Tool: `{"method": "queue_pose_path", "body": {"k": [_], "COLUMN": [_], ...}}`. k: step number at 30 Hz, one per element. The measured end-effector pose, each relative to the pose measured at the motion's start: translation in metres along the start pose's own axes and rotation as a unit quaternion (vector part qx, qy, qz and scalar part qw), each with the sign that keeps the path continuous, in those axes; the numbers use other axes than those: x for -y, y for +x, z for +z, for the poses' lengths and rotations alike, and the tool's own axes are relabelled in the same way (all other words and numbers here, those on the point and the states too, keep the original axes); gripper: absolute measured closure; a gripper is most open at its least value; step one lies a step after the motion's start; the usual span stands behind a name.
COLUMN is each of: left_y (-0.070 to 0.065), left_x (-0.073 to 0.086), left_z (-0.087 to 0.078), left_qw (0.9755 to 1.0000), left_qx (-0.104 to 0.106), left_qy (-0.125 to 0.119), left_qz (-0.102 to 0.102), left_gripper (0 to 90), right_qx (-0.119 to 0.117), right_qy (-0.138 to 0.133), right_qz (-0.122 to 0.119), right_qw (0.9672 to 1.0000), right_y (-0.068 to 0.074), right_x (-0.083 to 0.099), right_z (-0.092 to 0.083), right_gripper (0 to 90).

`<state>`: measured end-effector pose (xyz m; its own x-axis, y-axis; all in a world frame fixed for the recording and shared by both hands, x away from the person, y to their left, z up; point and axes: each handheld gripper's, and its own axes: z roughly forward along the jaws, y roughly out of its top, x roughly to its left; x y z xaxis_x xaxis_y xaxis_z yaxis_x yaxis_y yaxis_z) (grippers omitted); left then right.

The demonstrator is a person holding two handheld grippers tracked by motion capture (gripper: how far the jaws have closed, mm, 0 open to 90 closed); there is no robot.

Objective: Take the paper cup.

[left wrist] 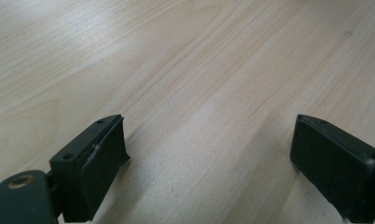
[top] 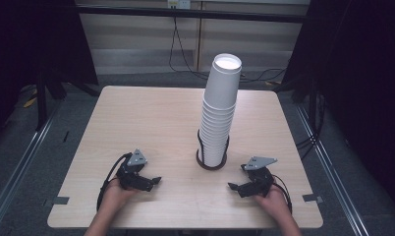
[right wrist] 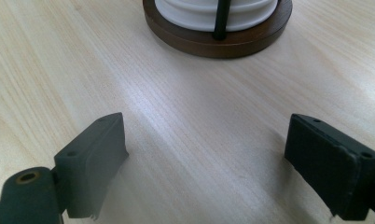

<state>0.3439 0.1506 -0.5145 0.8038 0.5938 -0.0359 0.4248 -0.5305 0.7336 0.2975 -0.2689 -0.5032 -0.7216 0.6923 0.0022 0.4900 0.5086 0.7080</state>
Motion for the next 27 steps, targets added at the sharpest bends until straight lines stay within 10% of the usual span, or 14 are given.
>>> {"method": "queue_pose_path", "body": {"k": [11, 16, 27], "left_y": [-0.003, -0.006, -0.004], "left_x": [0.002, -0.004, -0.071], "left_z": [-0.003, -0.005, -0.038], "left_qw": [1.0, 0.9995, 0.9948], "left_qx": [-0.004, 0.03, 0.094], "left_qy": [0.001, -0.003, -0.038], "left_qz": [-0.006, -0.007, -0.008], "left_gripper": [11.7, 16.0, 15.5], "right_qx": [0.011, -0.006, -0.025], "right_qy": [0.008, 0.025, -0.052], "right_qz": [0.012, 0.013, 0.049], "right_qw": [0.9998, 0.9996, 0.9971], "right_y": [0.003, 0.005, -0.001], "right_x": [-0.002, -0.008, -0.057], "right_z": [0.0, -0.004, -0.051], "right_gripper": [12.6, 14.3, 15.0]}}
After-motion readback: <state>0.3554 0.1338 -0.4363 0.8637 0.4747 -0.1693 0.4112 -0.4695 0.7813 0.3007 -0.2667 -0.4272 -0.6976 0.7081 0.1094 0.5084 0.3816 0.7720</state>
